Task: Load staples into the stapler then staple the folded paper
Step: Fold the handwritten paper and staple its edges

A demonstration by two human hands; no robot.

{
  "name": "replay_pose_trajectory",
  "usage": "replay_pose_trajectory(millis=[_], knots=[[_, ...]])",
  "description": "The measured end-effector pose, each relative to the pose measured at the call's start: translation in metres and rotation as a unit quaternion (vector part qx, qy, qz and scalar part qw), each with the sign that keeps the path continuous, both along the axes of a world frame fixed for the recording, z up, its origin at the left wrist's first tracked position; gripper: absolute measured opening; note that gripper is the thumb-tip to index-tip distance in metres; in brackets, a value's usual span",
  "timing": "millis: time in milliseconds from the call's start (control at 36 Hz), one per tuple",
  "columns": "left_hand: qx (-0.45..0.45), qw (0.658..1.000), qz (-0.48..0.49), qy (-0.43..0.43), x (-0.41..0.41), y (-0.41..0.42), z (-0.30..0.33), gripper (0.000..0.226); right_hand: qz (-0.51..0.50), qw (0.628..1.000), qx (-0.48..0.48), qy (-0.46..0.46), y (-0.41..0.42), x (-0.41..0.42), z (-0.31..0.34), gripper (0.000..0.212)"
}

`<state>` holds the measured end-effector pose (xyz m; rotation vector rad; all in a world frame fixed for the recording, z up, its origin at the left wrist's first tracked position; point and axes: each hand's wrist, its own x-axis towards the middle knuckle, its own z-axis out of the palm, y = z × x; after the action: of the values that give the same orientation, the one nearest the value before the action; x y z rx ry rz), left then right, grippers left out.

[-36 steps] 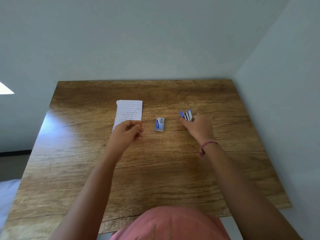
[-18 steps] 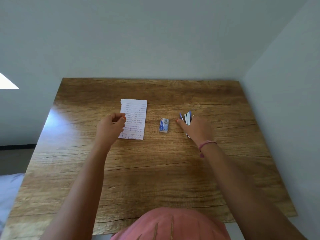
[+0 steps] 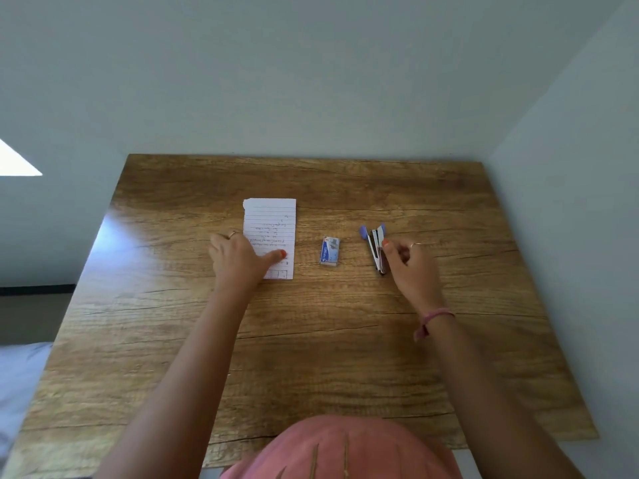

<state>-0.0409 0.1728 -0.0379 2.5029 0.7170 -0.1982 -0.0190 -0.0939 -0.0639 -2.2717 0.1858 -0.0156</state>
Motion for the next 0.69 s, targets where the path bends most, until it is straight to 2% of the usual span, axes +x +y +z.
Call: replay_pose_trajectory(millis=[139,306,361,417,500,583,694], knots=[[-0.059,0.998,0.026,-0.014,0.003,0.002,-0.002,0.087,-0.008,0.995,-0.014,-0.096,-0.004,-0.014,-0.012,0.019],[-0.152,0.985,0.058,-0.049,0.001,0.012,-0.005,0.077,-0.009,0.992,-0.057,-0.110,-0.002,-0.016,-0.019,0.018],[-0.182,0.980,0.056,-0.051,-0.002,0.014,-0.006,0.064,-0.022,0.990,-0.065,-0.122,-0.001,-0.017,-0.019,0.017],[-0.226,0.970,0.058,-0.068,-0.005,0.013,-0.005,0.038,-0.036,0.987,-0.082,-0.134,-0.001,-0.018,-0.020,0.016],[-0.360,0.922,0.094,-0.107,-0.012,0.011,0.003,0.015,-0.073,0.980,-0.132,-0.133,-0.003,-0.019,-0.020,0.019],[-0.465,0.874,0.078,-0.122,-0.018,0.009,0.012,0.018,-0.119,0.972,-0.171,-0.108,-0.005,-0.021,-0.019,0.020],[-0.561,0.820,0.022,-0.110,-0.023,-0.002,0.027,0.028,-0.147,0.972,-0.171,-0.067,-0.005,-0.022,-0.014,0.021]])
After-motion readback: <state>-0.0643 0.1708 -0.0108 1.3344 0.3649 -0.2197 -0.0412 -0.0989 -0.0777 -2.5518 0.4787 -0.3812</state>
